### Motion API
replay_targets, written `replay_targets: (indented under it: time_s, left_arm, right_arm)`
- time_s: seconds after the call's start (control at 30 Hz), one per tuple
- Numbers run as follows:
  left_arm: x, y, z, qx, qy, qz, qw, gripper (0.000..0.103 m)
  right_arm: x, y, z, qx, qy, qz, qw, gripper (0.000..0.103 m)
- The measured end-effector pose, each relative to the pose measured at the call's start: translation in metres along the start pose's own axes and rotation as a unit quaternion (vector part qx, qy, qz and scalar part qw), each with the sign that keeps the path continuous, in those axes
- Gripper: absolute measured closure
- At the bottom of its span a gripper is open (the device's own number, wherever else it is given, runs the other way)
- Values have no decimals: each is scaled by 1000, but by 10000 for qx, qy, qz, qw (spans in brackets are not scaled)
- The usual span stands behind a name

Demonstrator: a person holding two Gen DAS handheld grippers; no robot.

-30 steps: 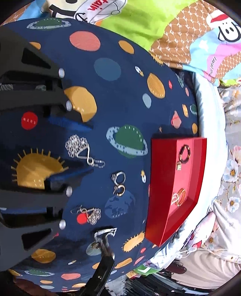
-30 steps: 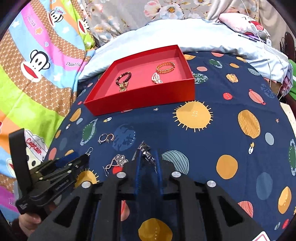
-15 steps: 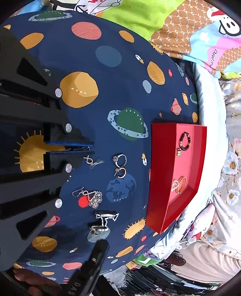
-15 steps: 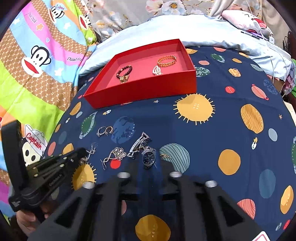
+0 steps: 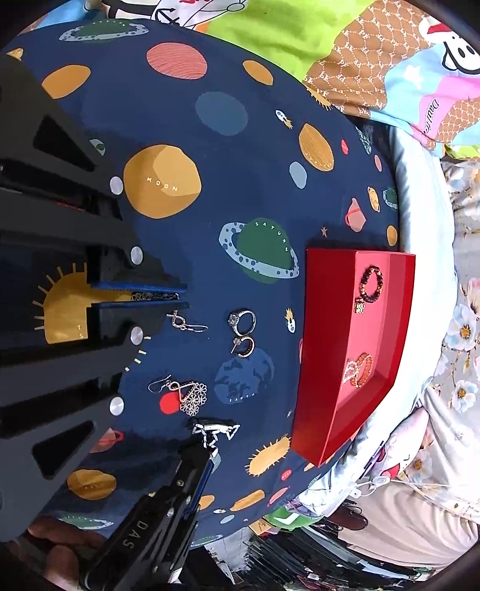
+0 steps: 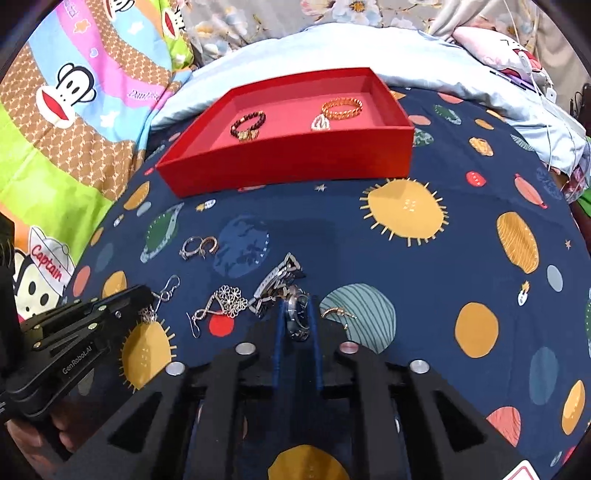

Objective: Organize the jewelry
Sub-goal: 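Grasp a small silver earring with the left tool while the right tool holds the ring, then carry the held earring and silver watch with both tools over the red tray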

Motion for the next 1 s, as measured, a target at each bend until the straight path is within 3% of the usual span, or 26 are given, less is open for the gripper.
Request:
replay_targets:
  time_s: [0.57,0.83,0.87,1.0]
  left_arm:
    - [46,27,-20,-209,-232,-445,9985,101]
    - [66,68,-28,-285,-323,-761,9962,101]
    - [68,74,-28,-301,-323,-793,9959,101]
    - [68,108,-31,-406,-267,-940,9944,101]
  right_arm:
    - [63,30,6,74,257,-779,9966,95]
    - [81,60,6,265,330,-966,9944,99]
    - [83,66,7,308,327,-995,9940,103]
    - [88,99,8,472,226,-1175,9917,103]
Point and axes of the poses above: each gripper's, at about its wrist camera, not at the fingertips, and x roughly against the way its jaws point, z to its left, y to its top, the point moved 4 cm from there along -x, roughly the way its jaws point, and after that the axes turned 8 degrees about z, right-handed, at the moved point
